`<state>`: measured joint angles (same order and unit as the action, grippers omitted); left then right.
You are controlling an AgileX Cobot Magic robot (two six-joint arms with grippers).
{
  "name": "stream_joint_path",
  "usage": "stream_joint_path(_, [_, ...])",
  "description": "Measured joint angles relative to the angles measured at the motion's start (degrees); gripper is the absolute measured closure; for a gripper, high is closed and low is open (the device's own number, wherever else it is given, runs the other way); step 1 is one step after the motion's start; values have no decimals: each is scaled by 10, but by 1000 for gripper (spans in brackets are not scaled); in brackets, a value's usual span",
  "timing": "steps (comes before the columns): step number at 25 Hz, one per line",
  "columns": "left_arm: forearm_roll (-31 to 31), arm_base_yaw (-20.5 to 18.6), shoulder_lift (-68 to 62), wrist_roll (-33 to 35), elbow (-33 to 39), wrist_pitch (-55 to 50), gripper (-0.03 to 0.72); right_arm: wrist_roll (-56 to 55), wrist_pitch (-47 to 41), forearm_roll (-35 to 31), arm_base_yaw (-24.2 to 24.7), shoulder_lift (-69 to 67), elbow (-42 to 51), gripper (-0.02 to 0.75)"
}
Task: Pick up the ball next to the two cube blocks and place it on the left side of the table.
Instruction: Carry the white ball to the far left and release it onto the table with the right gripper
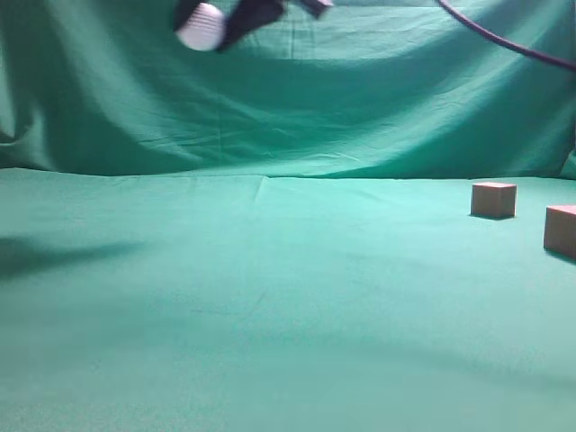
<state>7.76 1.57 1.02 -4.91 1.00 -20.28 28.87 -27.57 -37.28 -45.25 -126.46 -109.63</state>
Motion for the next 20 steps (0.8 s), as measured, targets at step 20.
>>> stream_joint_path(20, [0,0,0,0,0,0,688,67,111,-57,-66,-251,-200,424])
